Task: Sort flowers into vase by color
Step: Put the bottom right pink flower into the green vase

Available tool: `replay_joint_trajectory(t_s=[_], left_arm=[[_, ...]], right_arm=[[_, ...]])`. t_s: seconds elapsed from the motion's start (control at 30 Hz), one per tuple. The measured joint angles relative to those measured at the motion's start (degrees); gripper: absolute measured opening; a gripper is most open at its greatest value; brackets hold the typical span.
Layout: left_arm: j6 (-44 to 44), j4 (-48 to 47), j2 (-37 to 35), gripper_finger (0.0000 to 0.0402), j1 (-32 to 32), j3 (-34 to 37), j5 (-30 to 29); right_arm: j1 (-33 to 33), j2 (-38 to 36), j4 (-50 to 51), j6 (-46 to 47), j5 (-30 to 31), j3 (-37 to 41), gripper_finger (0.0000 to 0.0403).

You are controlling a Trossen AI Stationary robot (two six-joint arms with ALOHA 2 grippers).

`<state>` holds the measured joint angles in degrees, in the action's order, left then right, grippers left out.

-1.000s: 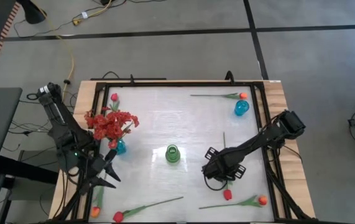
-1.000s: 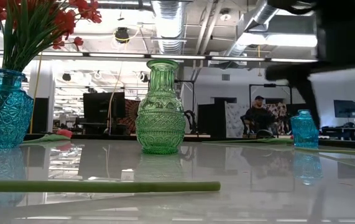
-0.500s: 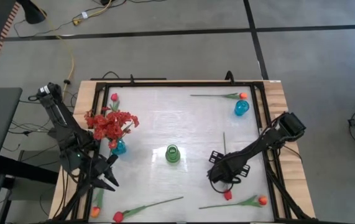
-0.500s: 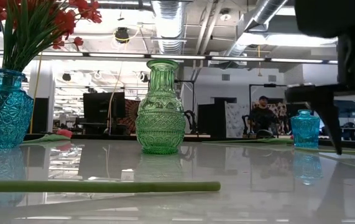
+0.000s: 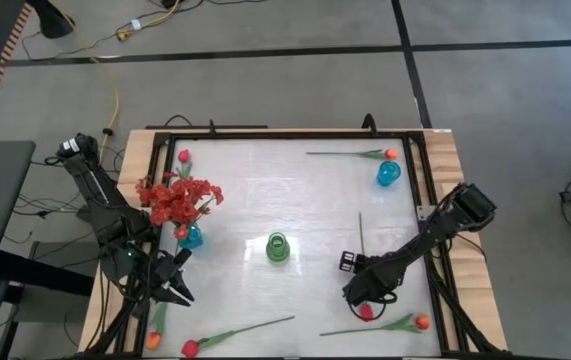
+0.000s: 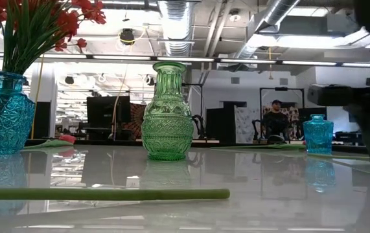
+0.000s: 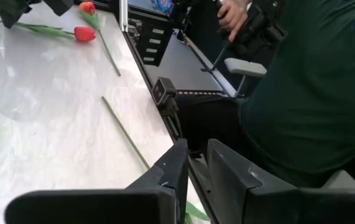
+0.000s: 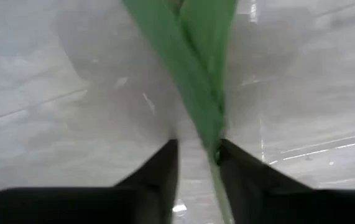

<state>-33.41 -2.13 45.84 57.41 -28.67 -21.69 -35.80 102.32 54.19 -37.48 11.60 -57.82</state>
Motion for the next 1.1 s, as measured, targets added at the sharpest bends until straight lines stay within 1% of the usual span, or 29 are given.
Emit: replay_joint_trajectory(t_s=[0.13, 0.17, 0.2, 0.27, 0.37, 0.47, 0.6, 0.67, 0.77, 0.87, 0.93, 1.0, 1.1], left_arm=[[1.2, 0.6, 0.0, 0.0033, 0.0, 0.0, -0.1], [1.2, 0.5, 0.0, 0.0029, 0.0, 0.0, -0.2], [1.2, 0.5, 0.0, 0.0025, 0.0, 0.0, -0.4], [1.2, 0.5, 0.0, 0.0017, 0.0, 0.0, -0.9], [1.2, 0.5, -0.1, 0.0007, 0.0, 0.0, -1.6], [1.9, 0.4, -0.5, 0.0001, -0.2, 0.0, -1.6], [2.4, 0.6, -2.3, 0.0001, -1.0, 0.0, -0.9], [3.1, 0.8, -2.8, 0.0, -1.3, 0.0, 0.0], [3.4, 2.1, -2.9, 0.0, -1.5, 0.0, 1.4], [2.9, 2.3, -2.6, 0.0, -1.5, 0.0, 3.2], [2.6, 2.4, -2.6, 0.0, -1.5, 0.0, 4.2], [2.5, 2.5, -2.6, 0.0, -1.5, 0.0, 5.1], [3.5, 2.5, -2.6, 0.0, -1.5, 0.0, 5.5]], right_arm=[[-1.9, 0.0, -0.3, 2.5, 0.9, 0.0, 0.0045], [-2.2, -0.1, -0.3, 3.1, 1.0, -0.1, 0.0028], [-2.4, -0.1, -0.1, 3.4, 1.0, -0.3, 0.0021], [-2.6, 0.0, 0.0, 4.7, 1.7, -1.3, 0.0023], [-2.6, -0.2, 1.5, 7.5, 4.7, -4.2, 0.0041], [-1.8, -1.7, 4.3, 10.0, 6.0, -8.0, 0.0042], [1.0, -7.6, 4.6, 15.6, 5.9, -12.3, 0.0023], [3.2, -11.8, 3.3, 20.0, 4.1, -13.1, 0.0021], [6.4, -18.8, -1.7, 27.8, 2.3, -13.2, 0.0025], [8.8, -25.1, -8.0, 32.0, 0.8, -12.6, 0.0029], [9.5, -28.8, -13.2, 32.3, 0.2, -11.5, 0.0028], [10.1, -31.9, -19.0, 30.5, 0.1, -10.7, 0.0024], [11.7, -35.4, -30.6, 28.2, 0.1, -8.9, 0.0023]])
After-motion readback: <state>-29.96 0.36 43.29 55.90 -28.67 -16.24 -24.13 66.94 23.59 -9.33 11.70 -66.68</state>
